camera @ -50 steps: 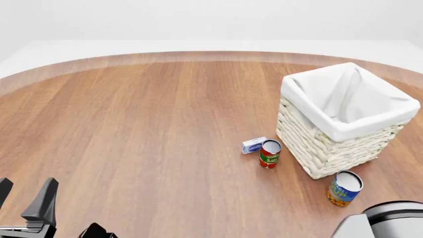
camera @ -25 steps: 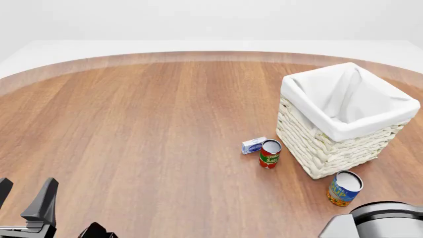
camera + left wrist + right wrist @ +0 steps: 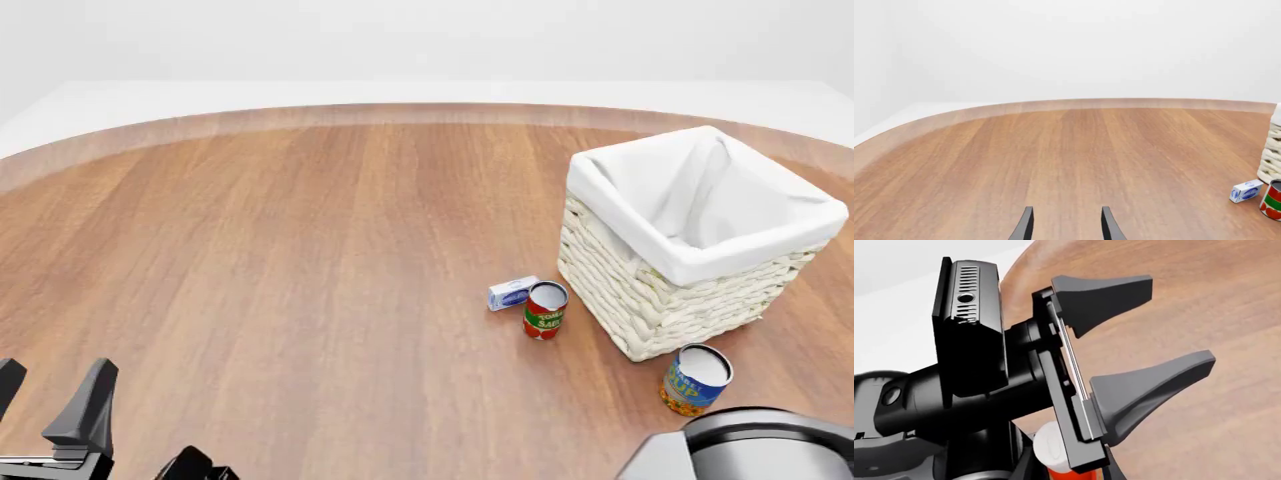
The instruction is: Pick up the ketchup, and put it in the basket.
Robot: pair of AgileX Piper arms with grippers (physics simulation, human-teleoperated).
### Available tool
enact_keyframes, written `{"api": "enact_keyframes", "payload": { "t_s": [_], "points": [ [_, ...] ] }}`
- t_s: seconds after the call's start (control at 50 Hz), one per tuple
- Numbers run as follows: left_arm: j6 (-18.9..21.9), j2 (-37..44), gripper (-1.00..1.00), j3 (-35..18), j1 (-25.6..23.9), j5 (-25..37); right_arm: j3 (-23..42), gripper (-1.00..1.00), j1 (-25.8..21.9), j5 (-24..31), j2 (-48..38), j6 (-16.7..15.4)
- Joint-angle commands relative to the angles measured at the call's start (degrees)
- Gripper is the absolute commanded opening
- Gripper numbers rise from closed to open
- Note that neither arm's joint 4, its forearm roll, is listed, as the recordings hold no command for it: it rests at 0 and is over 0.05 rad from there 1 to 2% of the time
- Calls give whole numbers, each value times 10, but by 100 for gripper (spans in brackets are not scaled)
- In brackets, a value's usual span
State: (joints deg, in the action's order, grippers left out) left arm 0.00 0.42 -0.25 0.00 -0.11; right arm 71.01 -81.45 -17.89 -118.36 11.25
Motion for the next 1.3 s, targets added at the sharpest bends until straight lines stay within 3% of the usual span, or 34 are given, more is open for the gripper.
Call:
{"api": "enact_keyframes", "payload": {
  "t_s": [0.02,0.1,0.12,1.3],
  "points": [
    [0,0,100,0,0,0,3,100,2,-1,-8,0],
    [0,0,100,0,0,0,2,100,1,-2,-8,0],
    [0,0,100,0,0,0,1,-100,1,-3,-8,0],
    [0,0,100,0,0,0,-12,-100,7,-4,18,-4]
  ]
}}
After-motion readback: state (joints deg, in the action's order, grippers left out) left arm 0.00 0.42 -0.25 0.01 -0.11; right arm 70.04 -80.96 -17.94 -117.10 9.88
